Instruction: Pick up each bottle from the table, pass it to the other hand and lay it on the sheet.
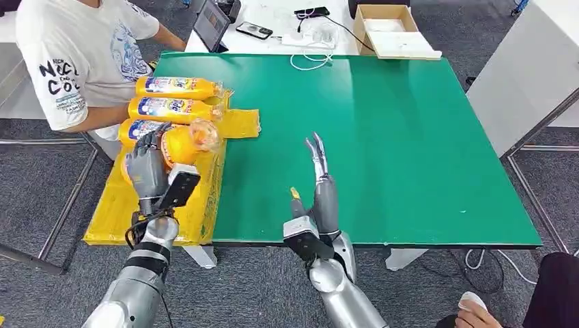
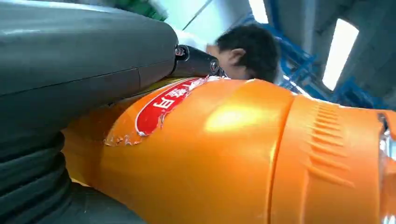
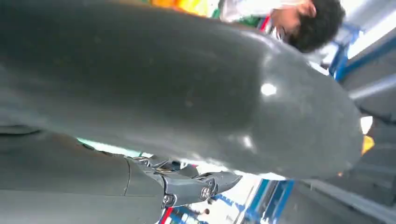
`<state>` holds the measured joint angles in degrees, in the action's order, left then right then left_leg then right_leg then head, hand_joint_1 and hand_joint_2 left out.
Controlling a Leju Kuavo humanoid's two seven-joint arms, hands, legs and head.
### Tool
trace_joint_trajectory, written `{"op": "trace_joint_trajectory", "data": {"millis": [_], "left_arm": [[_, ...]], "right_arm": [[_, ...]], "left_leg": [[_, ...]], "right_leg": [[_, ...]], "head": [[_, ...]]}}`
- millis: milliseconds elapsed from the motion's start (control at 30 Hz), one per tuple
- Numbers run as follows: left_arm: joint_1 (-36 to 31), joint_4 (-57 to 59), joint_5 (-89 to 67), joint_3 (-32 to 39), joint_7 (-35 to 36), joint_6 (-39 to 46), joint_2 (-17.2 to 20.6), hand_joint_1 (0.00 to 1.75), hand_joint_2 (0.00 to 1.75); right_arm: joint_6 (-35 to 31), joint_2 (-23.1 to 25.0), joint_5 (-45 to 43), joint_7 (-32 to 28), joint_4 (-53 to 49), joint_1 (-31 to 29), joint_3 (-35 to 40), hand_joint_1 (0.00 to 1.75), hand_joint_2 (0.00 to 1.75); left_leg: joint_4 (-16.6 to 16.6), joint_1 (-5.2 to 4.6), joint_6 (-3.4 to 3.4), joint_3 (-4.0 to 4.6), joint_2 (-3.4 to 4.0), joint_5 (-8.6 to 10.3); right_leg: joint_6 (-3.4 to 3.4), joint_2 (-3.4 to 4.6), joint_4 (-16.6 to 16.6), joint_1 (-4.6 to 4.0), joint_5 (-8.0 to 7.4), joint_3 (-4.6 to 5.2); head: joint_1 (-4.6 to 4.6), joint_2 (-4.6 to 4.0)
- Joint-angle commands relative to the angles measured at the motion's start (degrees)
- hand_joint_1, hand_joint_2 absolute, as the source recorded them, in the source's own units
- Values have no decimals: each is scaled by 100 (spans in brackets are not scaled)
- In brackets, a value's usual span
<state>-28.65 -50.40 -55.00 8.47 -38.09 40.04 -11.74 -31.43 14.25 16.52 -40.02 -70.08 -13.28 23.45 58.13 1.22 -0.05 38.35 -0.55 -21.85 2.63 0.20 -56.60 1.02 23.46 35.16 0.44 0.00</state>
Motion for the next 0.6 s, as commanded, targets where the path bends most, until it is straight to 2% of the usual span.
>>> {"op": "trace_joint_trajectory", "data": {"millis": [33, 167, 300, 533, 600], "left_arm": [[-506, 1131, -2966, 1266, 1038, -4, 354, 175, 175], [-777, 1895, -3483, 546, 1803, -4, 802, 175, 175], [-998, 2611, -3494, -189, 2285, -4, 1046, 175, 175], [-1180, 3138, -3398, -219, 2369, -4, 1048, 175, 175], [-1278, 3388, -3212, -100, 2318, -4, 1028, 175, 175]], "right_arm": [[-121, -205, -312, 2, -137, -133, 194, 0, 0], [-232, -247, -395, 2, -87, -244, 307, 0, 0], [-142, -215, -443, 2, 45, -299, 341, 0, 0], [-89, -193, -469, 2, 149, -340, 339, 0, 0], [-46, -167, -465, 2, 191, -339, 319, 0, 0]], "left_leg": [[-4, -3, 5, -44, 21, -15], [-1, -1, 5, -43, 17, -16], [-1, 2, 5, -40, 12, -13], [-2, 1, 4, -21, 11, -6], [1, 1, 7, -43, 17, -17]], "right_leg": [[-14, 14, 3, -1, 10, -37], [-16, 12, -1, -4, 14, -36], [-15, 12, 0, -6, 12, -36], [-8, 14, 2, -2, 5, -19], [-15, 16, 1, -5, 13, -42]], "head": [[0, 0], [-2, 0], [-2, 0], [-2, 0], [0, 0]]}}
